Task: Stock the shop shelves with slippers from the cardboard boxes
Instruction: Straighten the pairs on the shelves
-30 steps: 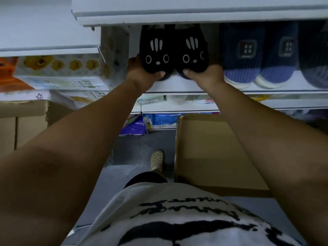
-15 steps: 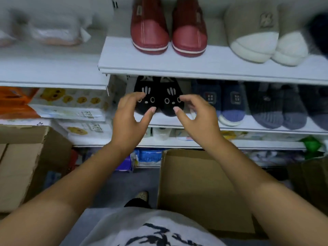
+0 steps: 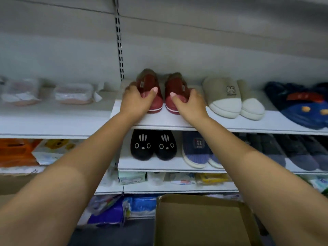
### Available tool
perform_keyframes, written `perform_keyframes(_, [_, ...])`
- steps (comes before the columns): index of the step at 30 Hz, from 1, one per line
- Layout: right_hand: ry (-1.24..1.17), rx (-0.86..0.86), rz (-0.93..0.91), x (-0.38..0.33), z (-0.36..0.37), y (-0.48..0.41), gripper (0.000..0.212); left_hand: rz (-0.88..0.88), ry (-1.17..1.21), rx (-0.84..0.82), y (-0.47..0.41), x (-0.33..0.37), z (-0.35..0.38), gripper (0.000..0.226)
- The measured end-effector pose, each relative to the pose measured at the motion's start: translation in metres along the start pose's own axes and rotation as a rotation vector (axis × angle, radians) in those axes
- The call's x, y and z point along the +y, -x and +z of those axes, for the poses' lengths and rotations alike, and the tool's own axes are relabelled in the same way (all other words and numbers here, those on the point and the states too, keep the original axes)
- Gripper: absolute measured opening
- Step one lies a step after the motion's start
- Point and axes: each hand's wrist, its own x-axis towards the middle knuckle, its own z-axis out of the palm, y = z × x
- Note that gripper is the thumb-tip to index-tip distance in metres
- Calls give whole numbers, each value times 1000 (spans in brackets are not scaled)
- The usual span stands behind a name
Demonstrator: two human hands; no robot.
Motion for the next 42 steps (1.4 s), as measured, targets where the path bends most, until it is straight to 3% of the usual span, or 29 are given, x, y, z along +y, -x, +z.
perform_keyframes(3, [-42, -58, 47, 2, 8, -21, 76, 19, -58, -37, -4, -8, 10, 84])
perform_keyframes(11, [-109, -7, -43, 16, 19, -21, 55, 24, 6, -50, -10, -21, 15, 65])
perform_keyframes(25, [-34, -179, -67, 6, 4, -26, 74, 47, -29, -21, -3, -8, 5, 75])
perform_keyframes(29, [-75, 0, -272, -13, -24, -10, 39, 263, 129, 217, 26, 10, -13, 37])
perform_keyframes(33, [-247, 236, -537, -53, -66, 18, 14, 529, 187, 417, 53, 57, -44, 29])
perform_keyframes(38, [-363, 487, -823, -112, -125, 46, 7, 802, 165, 681, 64, 134, -98, 23])
perform_keyframes(42, [-243, 532, -824, -149, -166, 27, 16, 711, -18, 719, 39, 184, -142, 36])
